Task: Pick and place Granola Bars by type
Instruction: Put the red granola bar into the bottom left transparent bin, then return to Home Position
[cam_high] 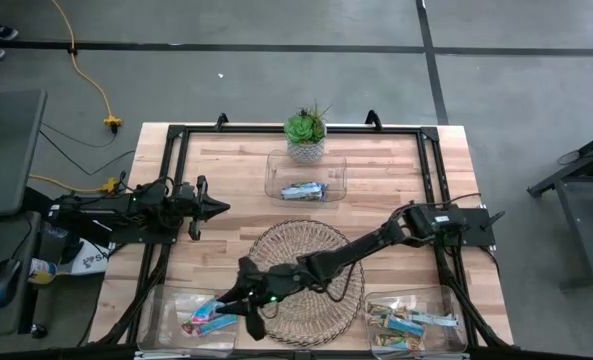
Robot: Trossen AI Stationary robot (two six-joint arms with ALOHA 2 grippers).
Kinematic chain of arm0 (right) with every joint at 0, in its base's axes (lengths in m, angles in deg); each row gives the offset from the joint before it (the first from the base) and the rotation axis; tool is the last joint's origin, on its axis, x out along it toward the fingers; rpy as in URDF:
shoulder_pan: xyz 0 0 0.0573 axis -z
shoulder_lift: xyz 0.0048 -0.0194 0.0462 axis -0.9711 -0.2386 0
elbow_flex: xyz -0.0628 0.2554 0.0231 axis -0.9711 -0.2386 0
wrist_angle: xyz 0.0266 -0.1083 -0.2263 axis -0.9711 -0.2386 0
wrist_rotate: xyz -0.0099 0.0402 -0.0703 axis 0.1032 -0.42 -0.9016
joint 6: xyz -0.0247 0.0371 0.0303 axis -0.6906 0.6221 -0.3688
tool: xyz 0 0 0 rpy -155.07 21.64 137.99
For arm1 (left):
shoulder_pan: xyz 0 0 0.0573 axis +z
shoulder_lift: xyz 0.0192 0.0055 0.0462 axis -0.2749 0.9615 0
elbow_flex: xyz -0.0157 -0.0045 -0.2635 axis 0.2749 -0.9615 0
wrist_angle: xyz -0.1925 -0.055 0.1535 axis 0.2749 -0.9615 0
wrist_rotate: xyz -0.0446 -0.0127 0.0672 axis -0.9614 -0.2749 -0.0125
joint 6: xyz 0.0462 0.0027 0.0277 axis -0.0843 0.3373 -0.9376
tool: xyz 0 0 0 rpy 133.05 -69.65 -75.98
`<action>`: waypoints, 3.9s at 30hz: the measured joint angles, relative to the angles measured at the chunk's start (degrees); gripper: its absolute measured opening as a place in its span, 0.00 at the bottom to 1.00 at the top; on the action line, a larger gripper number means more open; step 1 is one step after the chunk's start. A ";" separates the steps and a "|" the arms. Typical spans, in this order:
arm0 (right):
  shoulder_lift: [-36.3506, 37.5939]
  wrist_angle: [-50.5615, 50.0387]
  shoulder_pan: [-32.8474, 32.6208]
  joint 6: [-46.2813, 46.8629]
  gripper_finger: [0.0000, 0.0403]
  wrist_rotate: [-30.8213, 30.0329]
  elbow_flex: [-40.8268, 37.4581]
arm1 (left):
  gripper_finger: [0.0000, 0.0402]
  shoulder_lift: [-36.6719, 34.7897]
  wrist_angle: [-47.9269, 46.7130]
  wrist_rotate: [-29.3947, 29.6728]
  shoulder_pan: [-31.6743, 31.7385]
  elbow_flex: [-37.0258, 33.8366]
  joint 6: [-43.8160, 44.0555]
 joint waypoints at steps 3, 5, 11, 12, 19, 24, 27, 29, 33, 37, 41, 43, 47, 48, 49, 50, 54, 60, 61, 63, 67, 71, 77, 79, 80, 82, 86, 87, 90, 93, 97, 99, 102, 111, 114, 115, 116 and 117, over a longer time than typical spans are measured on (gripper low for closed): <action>-4.67 -4.70 0.02 -0.05 0.19 0.86 7.67 | 0.00 0.00 0.00 0.00 0.00 0.00 -0.02; -7.58 -8.36 0.07 -0.04 0.19 0.88 12.95 | 0.00 0.00 0.00 0.00 -0.02 0.00 0.00; -13.88 -15.88 0.55 2.28 0.19 2.87 22.55 | 0.00 -0.02 0.00 0.00 -0.02 0.02 -0.02; -13.93 -14.59 0.73 3.92 0.19 3.32 21.47 | 0.00 -0.02 0.00 0.00 0.00 0.02 -0.02; -13.99 -15.88 1.40 10.41 0.19 5.55 16.61 | 0.00 -0.02 0.00 0.00 0.00 0.00 -0.02; -14.10 -18.47 1.25 12.84 0.19 6.12 16.01 | 0.00 -0.02 0.00 0.00 -0.01 0.02 -0.01; -14.36 -19.58 1.47 13.96 0.19 7.68 16.06 | 0.00 -0.02 0.00 0.01 -0.01 0.01 -0.01; -14.36 -19.88 1.53 14.20 0.19 7.70 16.06 | 0.00 -0.02 0.00 0.01 0.00 0.02 -0.02; -14.36 -19.82 1.53 12.34 0.19 7.57 16.06 | 0.00 -0.02 0.00 0.02 -0.01 0.01 -0.02; -14.36 -19.73 1.53 10.62 0.24 7.65 16.06 | 0.00 -0.02 0.00 0.03 -0.01 0.01 -0.01; -14.36 -19.14 1.54 10.05 0.32 7.52 16.06 | 0.00 -0.02 0.00 0.01 -0.01 0.00 -0.02; -14.36 -18.59 1.71 10.11 0.37 7.78 16.06 | 0.00 -0.02 0.00 0.03 -0.02 0.02 0.00; -14.36 -17.23 1.90 9.78 0.45 7.93 16.02 | 0.00 -0.02 0.00 0.03 -0.01 0.00 -0.01; -14.36 -16.59 1.98 9.49 0.46 8.37 15.99 | 0.00 -0.02 0.00 0.02 0.00 0.00 -0.02; -14.38 -15.95 2.08 8.96 0.47 8.97 15.99 | 0.00 -0.02 0.00 0.03 0.00 0.01 -0.01; -14.37 -15.51 2.21 8.64 0.47 9.49 15.99 | 0.00 -0.02 0.00 0.03 -0.01 0.01 -0.01; -14.02 -14.17 2.81 8.30 0.46 11.70 16.41 | 0.00 -0.02 0.00 0.02 -0.01 0.00 -0.01; -13.70 -15.28 4.40 7.01 0.39 16.08 21.46 | 0.00 -0.02 0.00 0.03 0.00 0.00 -0.02; -13.70 -16.33 4.71 6.73 0.38 17.05 22.47 | 0.00 -0.02 0.00 0.03 0.00 0.01 0.00; -12.47 -16.69 5.55 6.01 0.35 19.05 22.00 | 0.00 -0.02 0.00 0.03 -0.02 0.00 -0.02; -9.15 -22.86 8.05 4.73 0.32 23.14 21.60 | 0.00 -0.02 0.00 0.03 -0.02 0.02 -0.02; -5.52 -30.50 11.57 1.70 0.30 26.95 21.65 | 0.00 -0.02 0.00 0.04 -0.01 0.02 0.00; 0.55 -44.09 16.80 -4.40 0.27 30.56 21.64 | 0.00 -0.02 0.00 -0.02 -0.01 0.01 -0.01; 3.02 -49.22 18.16 -7.54 0.25 30.49 21.65 | 0.00 -0.02 0.00 -0.02 -0.02 0.02 -0.02; 4.11 -51.67 18.72 -9.11 0.24 30.24 21.65 | 0.00 -0.02 0.00 -0.02 -0.02 0.02 -0.01; 6.43 -56.70 19.68 -12.11 0.21 29.92 21.65 | 0.00 -0.02 0.00 -0.04 -0.01 0.01 -0.01; 10.90 -66.08 20.80 -18.76 0.12 29.86 21.65 | 0.00 -0.02 0.00 -0.02 -0.02 0.02 -0.02; 11.74 -68.72 20.93 -20.66 0.10 29.83 21.65 | 0.00 -0.02 0.00 -0.02 -0.02 0.01 -0.02; 14.00 -74.64 21.15 -25.07 0.03 29.86 21.65 | 0.00 -0.02 0.00 -0.02 -0.01 0.00 -0.02; 15.45 -78.26 21.14 -27.56 0.01 29.20 21.65 | 0.00 -0.02 0.00 -0.04 0.00 0.00 0.00; 16.73 -82.93 21.14 -29.58 0.00 28.44 21.65 | 0.00 -0.02 0.00 -0.03 -0.02 0.01 -0.02; 17.19 -85.72 21.14 -30.52 0.00 28.06 21.65 | 0.00 -0.02 0.00 -0.02 0.00 0.02 -0.02; 18.11 -89.23 21.12 -31.86 0.00 26.44 21.65 | 0.00 -0.02 0.00 -0.03 -0.01 0.01 -0.02; 21.82 -91.71 22.18 -33.65 0.00 24.75 21.63 | 0.00 -0.02 0.00 -0.04 0.00 0.02 -0.01; 23.57 -93.47 22.61 -33.74 0.00 23.15 21.63 | 0.00 -0.04 0.00 -0.04 -0.02 0.00 -0.02; 24.15 -94.10 22.82 -33.78 0.00 22.62 21.63 | 0.00 -0.04 0.00 -0.02 -0.01 0.02 0.00; 25.01 -94.79 23.00 -33.78 0.00 22.48 21.63 | 0.00 -0.04 0.00 -0.02 0.00 0.00 0.00; 25.59 -95.37 23.25 -33.76 0.00 22.48 21.63 | 0.00 -0.04 0.00 -0.02 -0.02 0.00 -0.02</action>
